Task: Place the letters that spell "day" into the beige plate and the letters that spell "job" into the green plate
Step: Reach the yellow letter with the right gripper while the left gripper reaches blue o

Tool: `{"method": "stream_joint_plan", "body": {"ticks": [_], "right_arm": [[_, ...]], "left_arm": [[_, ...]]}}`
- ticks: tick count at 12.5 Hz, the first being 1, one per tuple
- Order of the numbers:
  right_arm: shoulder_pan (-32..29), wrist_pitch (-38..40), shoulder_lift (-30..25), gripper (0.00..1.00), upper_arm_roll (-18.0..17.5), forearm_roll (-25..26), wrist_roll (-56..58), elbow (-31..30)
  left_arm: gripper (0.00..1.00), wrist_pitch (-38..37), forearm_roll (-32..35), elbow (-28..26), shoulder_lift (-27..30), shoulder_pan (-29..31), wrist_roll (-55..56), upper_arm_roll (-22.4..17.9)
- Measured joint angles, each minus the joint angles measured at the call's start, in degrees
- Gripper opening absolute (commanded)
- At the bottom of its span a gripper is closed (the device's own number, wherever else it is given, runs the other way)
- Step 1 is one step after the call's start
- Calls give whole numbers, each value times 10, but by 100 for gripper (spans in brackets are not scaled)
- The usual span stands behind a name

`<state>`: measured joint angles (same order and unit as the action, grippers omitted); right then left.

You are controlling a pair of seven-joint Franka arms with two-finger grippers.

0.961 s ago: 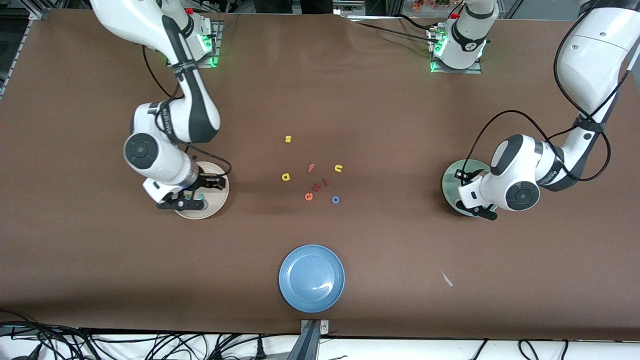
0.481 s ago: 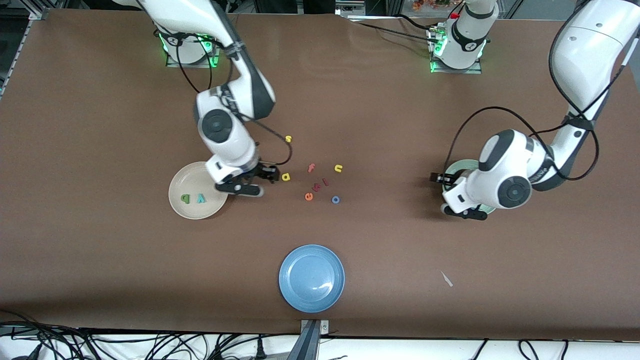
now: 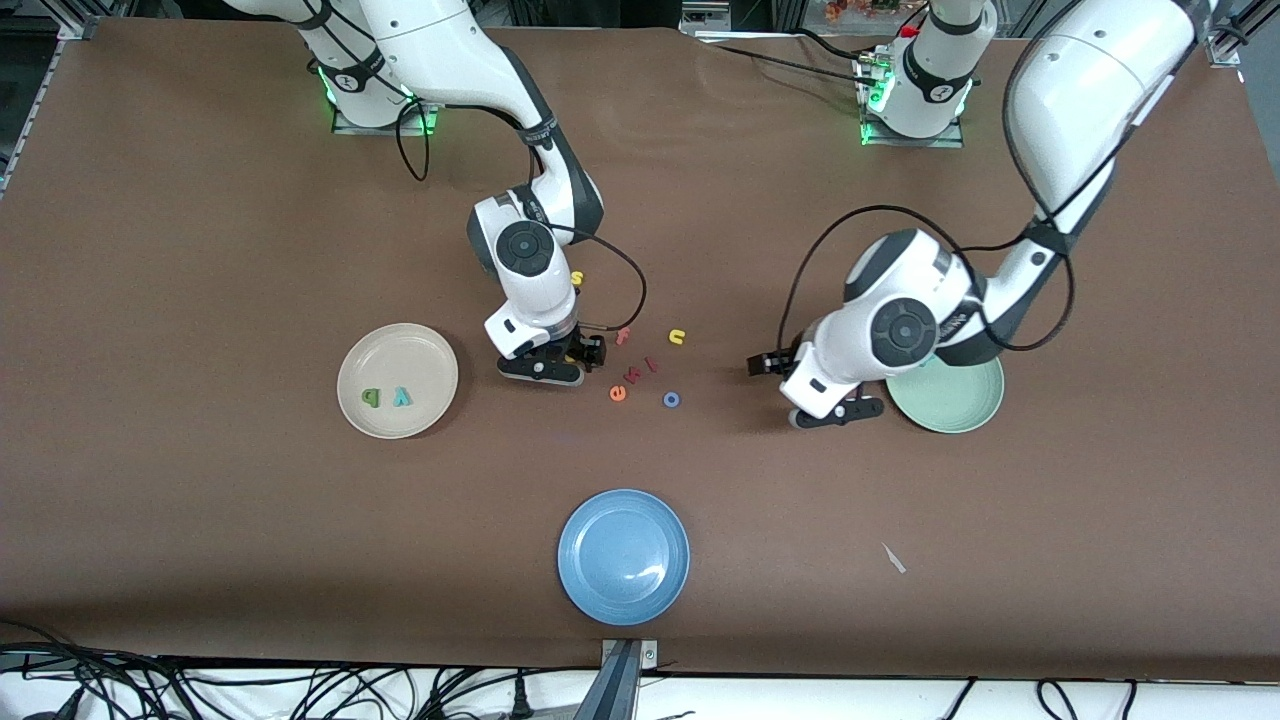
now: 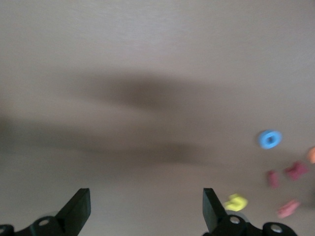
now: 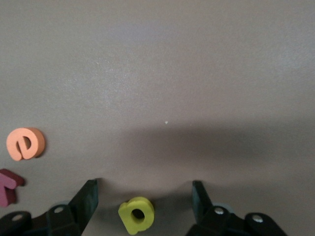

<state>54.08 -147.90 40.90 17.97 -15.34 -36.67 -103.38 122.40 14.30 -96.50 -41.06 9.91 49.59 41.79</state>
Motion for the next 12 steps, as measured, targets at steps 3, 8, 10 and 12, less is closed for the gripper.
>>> {"method": "stream_joint_plan", "body": {"ticks": [3, 8, 10, 12], "right_arm": [[1, 1, -1, 83, 1, 0, 0, 1], [8, 1, -1, 80, 1, 0, -2, -5], [8, 1, -1, 72, 2, 0, -3, -7], [9, 1, -4, 60, 2, 0, -3, -9]], "left_arm": [[100, 51, 0, 2, -15, -65, 128, -29], [99, 63, 0, 85, -60, -197, 296, -114], [99, 63, 0, 110, -78, -208, 337, -121], [99, 63, 0, 148, -101, -228, 364, -139]]}}
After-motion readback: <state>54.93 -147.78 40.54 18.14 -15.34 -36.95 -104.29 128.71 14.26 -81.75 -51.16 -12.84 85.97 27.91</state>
